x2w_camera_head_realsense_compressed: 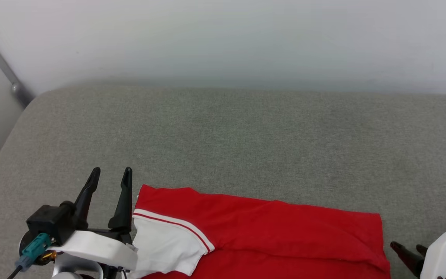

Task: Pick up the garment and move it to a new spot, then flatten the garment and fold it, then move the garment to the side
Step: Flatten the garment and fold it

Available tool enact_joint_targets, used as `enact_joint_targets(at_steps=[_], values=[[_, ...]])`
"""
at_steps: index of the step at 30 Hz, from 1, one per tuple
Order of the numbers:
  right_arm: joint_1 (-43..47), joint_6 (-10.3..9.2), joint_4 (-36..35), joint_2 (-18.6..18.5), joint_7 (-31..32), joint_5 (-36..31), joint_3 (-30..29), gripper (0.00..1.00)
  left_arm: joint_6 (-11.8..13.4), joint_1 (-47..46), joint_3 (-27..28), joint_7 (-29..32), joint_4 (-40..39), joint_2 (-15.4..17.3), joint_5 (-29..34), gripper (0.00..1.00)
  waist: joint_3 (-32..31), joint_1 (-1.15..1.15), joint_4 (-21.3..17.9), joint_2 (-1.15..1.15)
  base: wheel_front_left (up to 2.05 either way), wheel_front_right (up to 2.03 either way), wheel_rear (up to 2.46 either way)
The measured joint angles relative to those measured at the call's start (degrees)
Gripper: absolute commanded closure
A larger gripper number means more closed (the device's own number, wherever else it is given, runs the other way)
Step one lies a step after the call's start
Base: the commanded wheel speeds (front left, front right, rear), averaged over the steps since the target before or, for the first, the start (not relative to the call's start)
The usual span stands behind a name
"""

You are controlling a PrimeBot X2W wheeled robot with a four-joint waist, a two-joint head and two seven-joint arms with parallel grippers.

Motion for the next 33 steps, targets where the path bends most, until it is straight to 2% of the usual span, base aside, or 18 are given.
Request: enact_joint_targets(at_steps=[11, 16, 17, 18, 19, 26, 33], values=[[-3.46, 0.00, 7.36, 4.10, 1.35, -0.48, 0.98, 0.00, 0.21, -4.01, -1.27, -3.54, 2.02, -4.32, 4.35, 0.00, 5.27, 0.01, 4.07, 0.00, 0.00, 0.00, 0.00], [-4.48, 0.00, 10.44, 3.82, 2.50, 0.51, 1.47, 0.00, -0.25, -4.02, -1.30, -3.89, 2.82, -4.95, 5.05, 0.00, 6.31, 0.01, 5.20, 0.00, 0.00, 0.00, 0.00], [-4.86, 0.00, 10.85, 3.74, 2.96, 0.88, 1.56, 0.52, -0.38, -4.02, -1.31, -3.97, 2.86, -5.12, 5.08, 0.00, 6.38, 0.01, 5.23, 0.00, 0.00, 0.00, 0.00], [-5.05, -0.01, 11.20, 3.64, 3.08, 1.19, 1.75, 0.78, -0.71, -4.02, -1.43, -3.98, 2.94, -5.16, 5.12, 0.00, 6.39, 0.01, 5.18, 0.00, 0.00, 0.00, 0.00], [-5.19, -0.01, 11.43, 3.50, 3.10, 1.52, 2.00, 1.00, -0.76, -4.02, -1.49, -3.98, 3.03, -5.15, 5.28, 0.00, 6.35, 0.01, 5.08, 0.00, 0.00, 0.00, 0.00], [-6.27, 0.00, 12.44, 2.80, 2.88, 3.25, 4.33, 1.00, -0.41, -3.97, -1.26, -4.14, 3.41, -4.68, 6.16, 0.00, 5.55, 0.01, 4.21, 0.00, 0.00, 0.00, 0.00], [-7.06, 0.00, 11.27, 0.64, 2.83, 4.82, 7.36, 1.00, 1.59, -1.13, 0.78, -4.20, 3.24, -3.26, 6.41, 0.00, 3.14, 0.01, 2.44, 0.00, 0.00, 0.00, 0.00]])
